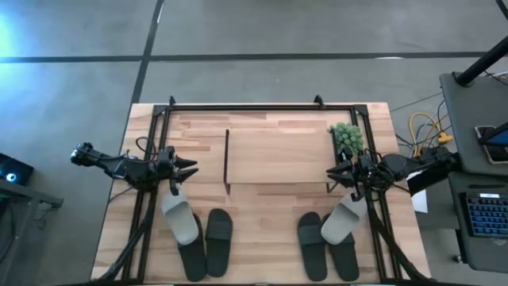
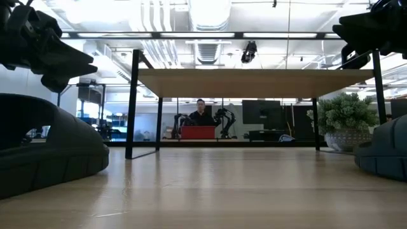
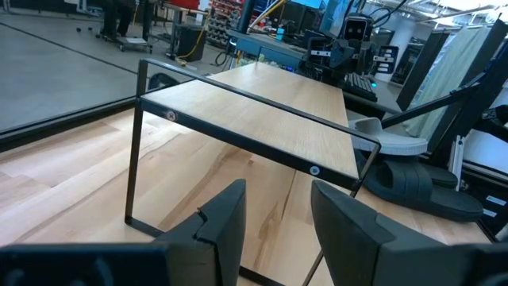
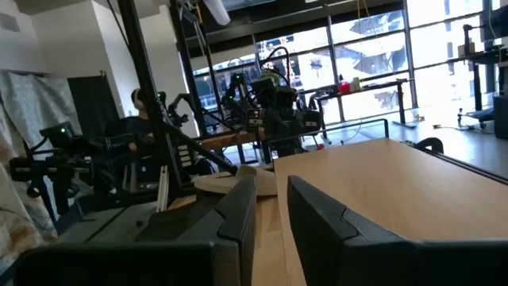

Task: Pick and place slides into the shelf

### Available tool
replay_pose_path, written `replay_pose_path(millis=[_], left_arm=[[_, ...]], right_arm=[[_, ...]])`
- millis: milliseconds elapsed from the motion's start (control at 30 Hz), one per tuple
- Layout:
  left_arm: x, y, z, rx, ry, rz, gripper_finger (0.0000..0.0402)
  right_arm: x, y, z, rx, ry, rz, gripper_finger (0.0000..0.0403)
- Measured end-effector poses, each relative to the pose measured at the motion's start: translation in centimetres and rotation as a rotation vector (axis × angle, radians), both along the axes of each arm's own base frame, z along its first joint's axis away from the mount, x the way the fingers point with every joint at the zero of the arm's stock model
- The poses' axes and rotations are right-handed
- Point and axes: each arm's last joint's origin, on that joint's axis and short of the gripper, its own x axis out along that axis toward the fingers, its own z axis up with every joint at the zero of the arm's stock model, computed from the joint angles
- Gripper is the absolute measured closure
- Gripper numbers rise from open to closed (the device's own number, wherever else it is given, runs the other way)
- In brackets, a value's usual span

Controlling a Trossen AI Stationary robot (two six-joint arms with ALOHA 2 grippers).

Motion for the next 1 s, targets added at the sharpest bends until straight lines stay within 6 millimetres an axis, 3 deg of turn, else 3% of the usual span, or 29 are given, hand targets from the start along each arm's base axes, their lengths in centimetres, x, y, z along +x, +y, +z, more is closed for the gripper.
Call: replay_pose_path(millis=[333,500,700,867,1000], left_arm=[[0.0,0.0,0.0,0.000,0.000,0.000,0.0273],[0.0,0.0,0.0,0.000,0.000,0.000,0.0273],[0.0,0.0,0.0,0.000,0.000,0.000,0.0273],[0.0,0.0,0.0,0.000,0.000,-0.001,0.0273],[0.0,0.0,0.0,0.000,0.001,0.000,0.0273]], right_arm=[[0.0,0.0,0.1,0.024,-0.017,0.003,0.0335],[-0.3,-0.1,1.3,0.325,-0.125,0.061,0.0335],[-0.6,-0.2,2.1,0.535,-0.191,0.143,0.0335],[-1.6,0.3,4.0,0.347,-0.369,0.368,0.0335],[-1.5,0.1,5.1,0.219,-0.314,0.255,0.0335]])
